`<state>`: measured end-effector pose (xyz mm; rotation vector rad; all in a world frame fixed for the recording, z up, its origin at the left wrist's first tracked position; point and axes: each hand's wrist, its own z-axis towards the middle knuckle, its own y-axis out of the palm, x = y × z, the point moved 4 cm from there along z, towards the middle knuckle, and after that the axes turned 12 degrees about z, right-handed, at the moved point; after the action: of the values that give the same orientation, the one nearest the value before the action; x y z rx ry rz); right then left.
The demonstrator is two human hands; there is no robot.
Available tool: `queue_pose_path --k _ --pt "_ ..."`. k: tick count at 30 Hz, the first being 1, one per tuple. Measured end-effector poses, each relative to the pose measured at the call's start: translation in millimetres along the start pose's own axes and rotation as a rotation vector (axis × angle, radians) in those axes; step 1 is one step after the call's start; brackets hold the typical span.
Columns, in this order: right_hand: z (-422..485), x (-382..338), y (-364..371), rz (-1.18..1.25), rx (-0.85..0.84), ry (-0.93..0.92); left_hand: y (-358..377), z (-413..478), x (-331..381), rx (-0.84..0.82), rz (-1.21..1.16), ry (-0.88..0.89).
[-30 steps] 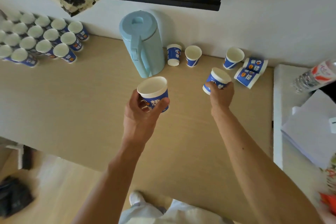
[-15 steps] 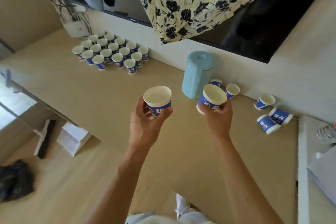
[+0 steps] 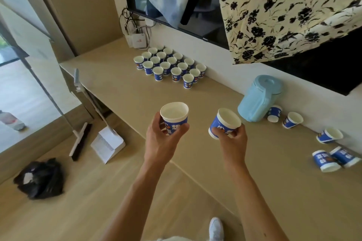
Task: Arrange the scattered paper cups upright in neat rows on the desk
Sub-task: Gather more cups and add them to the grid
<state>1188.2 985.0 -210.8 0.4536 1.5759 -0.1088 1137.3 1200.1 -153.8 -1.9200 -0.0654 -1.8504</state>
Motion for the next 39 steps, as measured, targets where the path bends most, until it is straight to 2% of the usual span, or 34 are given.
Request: queue_pose_path --k 11,21,29,39 --pt "4 37 48 -0.031 0.045 0.083 -30 47 -43 -0.063 0.073 -0.062" --pt "97 110 144 0.008 0.115 0.186 -33 190 -76 -0.127 0.218 -0.07" --pt "148 129 210 -0.004 0.129 0.211 -38 292 -80 -0.165 0.299 -0.072" --pt "185 151 252 0.008 0.285 0.216 -17 386 -105 -0.382 0.334 -0.039"
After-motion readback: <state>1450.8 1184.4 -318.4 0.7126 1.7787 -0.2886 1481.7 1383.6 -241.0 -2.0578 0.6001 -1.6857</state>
